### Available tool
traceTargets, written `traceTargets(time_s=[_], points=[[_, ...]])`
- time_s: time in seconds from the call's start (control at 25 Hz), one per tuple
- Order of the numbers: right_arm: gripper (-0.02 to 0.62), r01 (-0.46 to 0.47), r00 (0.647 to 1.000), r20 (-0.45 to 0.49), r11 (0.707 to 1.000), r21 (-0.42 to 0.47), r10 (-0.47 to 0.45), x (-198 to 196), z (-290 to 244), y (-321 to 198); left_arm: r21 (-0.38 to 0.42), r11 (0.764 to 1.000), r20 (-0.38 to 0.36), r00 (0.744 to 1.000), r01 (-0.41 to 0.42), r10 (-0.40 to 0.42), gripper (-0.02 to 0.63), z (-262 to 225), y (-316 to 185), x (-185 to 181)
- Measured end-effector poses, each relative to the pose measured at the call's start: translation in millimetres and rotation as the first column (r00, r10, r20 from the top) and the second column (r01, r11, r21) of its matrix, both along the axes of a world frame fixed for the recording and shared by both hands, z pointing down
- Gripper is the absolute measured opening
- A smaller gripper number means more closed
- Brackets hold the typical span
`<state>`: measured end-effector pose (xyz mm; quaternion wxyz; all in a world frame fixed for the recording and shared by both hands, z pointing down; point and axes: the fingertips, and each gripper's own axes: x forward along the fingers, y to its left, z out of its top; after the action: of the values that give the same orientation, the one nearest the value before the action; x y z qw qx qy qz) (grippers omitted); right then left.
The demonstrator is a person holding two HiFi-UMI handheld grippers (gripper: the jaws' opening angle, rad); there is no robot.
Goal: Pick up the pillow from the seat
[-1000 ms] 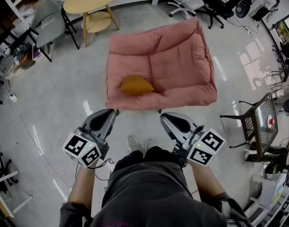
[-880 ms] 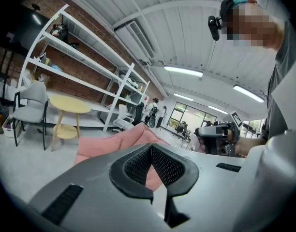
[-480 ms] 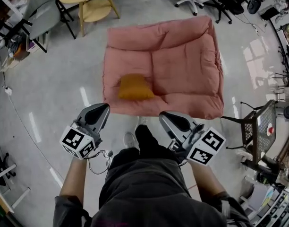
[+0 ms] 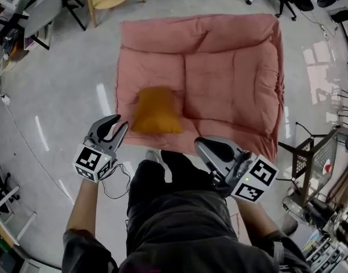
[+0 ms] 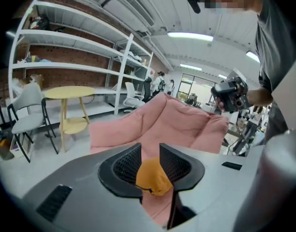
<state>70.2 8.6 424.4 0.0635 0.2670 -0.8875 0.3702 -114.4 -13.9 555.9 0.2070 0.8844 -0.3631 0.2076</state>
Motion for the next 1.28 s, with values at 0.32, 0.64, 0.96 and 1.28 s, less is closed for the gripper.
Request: traceTargets(time_s=[0.32, 0.64, 0.96, 1.28], points=[[0.015, 0.013, 1.0, -0.027, 0.992, -0.123, -0.017, -4, 70, -22, -0.121, 0.958, 0.283, 0.916, -0.26, 0.284, 0.257, 151, -13, -30], [0.015, -0.038, 0.998, -0.053, 0.979, -0.202, 0.028, -5, 115, -25, -0.073, 0.795, 0.482, 0.676, -0.603, 0.557, 0.38, 240, -16, -1], [0.015, -0.088, 0.996, -0.052, 0.962, -0.258, 0.078, -33, 140, -39, 0.062, 0.566, 0.601, 0.484, -0.822, 0.636, 0.446, 266, -25, 20], [0.015, -0.119, 0.993, -0.067, 0.932, -0.343, 0.102, -18, 202, -26, 0.138, 0.459, 0.602, 0.442, -0.877, 0.664, 0.459, 313, -12, 69]])
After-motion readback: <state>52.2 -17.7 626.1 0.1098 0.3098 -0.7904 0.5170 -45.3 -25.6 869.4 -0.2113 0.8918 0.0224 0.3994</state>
